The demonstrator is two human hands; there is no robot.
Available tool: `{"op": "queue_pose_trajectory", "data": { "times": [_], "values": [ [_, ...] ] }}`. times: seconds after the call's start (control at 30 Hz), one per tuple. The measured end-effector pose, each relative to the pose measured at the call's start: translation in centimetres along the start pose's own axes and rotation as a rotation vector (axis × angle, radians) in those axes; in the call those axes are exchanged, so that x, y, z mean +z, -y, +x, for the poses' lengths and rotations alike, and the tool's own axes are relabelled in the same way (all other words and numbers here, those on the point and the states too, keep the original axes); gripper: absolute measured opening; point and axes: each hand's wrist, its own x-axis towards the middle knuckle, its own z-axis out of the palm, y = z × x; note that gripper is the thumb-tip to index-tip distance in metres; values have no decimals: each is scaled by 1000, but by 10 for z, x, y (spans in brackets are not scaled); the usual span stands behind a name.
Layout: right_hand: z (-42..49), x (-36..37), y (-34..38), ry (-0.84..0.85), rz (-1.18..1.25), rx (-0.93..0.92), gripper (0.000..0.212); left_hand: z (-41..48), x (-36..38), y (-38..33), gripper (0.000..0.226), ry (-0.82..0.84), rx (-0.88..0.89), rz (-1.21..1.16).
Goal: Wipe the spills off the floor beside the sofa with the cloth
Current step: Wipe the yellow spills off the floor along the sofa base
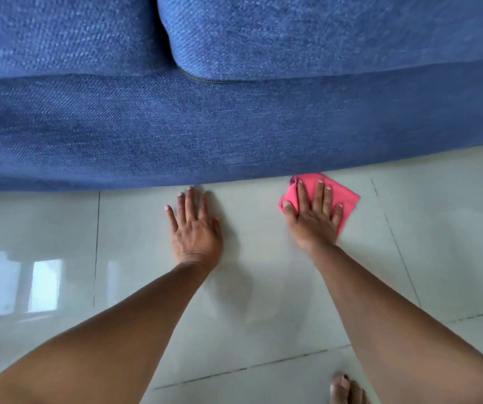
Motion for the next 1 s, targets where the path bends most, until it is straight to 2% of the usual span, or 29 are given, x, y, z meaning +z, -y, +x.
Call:
{"op": "queue_pose_trajectory", "data": {
  "times": [0.07,0.13,0.2,0.27,0.33,0.4,0.47,0.53,0.63,0.77,0.83,0.9,0.93,1.0],
  "values": [
    [-1,9,31,-29,-13,-113,64,0,16,-31,65,23,36,-36],
    [-22,18,32,-64,-72,-308,63,0,27,-46,65,16,14,-51],
    [-49,23,-2,-55,-135,-512,61,-2,33,-48,64,-17,1,-29],
    [-61,21,-60,-40,-208,-631,60,-3,36,-47,65,-34,7,5],
    [-54,9,-118,-50,-239,-548,60,-2,38,-49,66,-29,0,32],
    [-35,-5,-151,-44,-184,-254,65,-2,39,-51,66,-21,-8,53],
    [-4,-16,-148,-67,-106,36,68,-1,40,-52,66,-23,-9,77],
    [29,-21,-116,-61,-14,169,66,0,41,-51,67,-13,-17,94],
    [54,-21,-49,-34,14,81,65,0,40,-52,68,-5,-4,102],
    [8,0,2,-37,-71,-300,63,0,39,-51,68,-11,-4,76],
    [-29,10,-22,-38,-139,-512,61,0,40,-50,67,-16,0,69],
    [-47,12,-72,-18,-186,-623,61,-1,40,-49,67,-17,1,68],
    [-48,8,-100,-10,-212,-616,62,-1,40,-49,67,-15,2,68],
    [-39,-3,-142,-4,-240,-462,66,-2,40,-49,67,-12,5,65]
  ]
}}
